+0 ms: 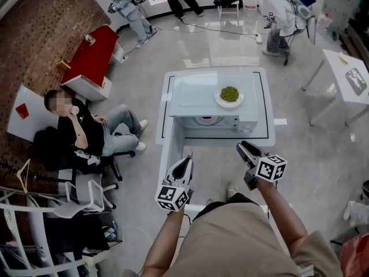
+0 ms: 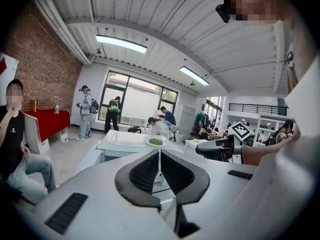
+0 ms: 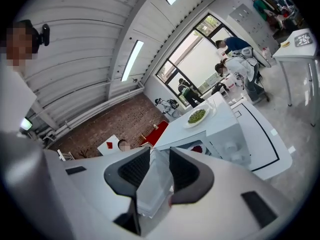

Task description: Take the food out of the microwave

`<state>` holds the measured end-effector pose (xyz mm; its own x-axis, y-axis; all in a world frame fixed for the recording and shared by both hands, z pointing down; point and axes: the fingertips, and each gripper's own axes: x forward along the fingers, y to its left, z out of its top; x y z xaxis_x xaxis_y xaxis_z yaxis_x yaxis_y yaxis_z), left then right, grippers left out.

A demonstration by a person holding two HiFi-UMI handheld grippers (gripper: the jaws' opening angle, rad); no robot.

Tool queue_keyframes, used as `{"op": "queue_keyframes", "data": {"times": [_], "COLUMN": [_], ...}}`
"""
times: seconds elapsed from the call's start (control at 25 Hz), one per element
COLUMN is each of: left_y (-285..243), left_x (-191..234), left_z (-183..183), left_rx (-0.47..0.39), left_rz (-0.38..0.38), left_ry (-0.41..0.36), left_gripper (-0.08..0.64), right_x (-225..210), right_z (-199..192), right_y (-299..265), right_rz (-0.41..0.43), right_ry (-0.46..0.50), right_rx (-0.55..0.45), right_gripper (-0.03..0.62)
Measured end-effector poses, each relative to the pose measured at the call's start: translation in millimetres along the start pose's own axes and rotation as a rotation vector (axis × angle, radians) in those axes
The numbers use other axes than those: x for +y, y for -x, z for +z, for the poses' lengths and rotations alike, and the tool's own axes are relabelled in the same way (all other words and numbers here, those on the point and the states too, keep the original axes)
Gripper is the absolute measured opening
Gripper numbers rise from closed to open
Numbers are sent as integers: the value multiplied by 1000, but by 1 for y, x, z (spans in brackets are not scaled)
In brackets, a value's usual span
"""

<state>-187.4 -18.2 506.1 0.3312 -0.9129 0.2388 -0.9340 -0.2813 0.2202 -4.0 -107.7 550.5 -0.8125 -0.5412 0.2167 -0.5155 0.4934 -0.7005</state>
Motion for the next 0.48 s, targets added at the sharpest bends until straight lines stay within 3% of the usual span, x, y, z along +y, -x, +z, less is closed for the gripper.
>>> {"op": "queue_keyframes", "data": {"times": [0.48], "left_y": [-27], "left_x": [14], "left_z": [-7], "left_rx": [0], "left_rz": [93], "left_ry": [17], "left_gripper": [6], "right_x": [-32], "right_z": [6], "right_y": [-43], "right_rz": [28], "right_ry": [-19], "right_rx": [89], "right_gripper": [109]}}
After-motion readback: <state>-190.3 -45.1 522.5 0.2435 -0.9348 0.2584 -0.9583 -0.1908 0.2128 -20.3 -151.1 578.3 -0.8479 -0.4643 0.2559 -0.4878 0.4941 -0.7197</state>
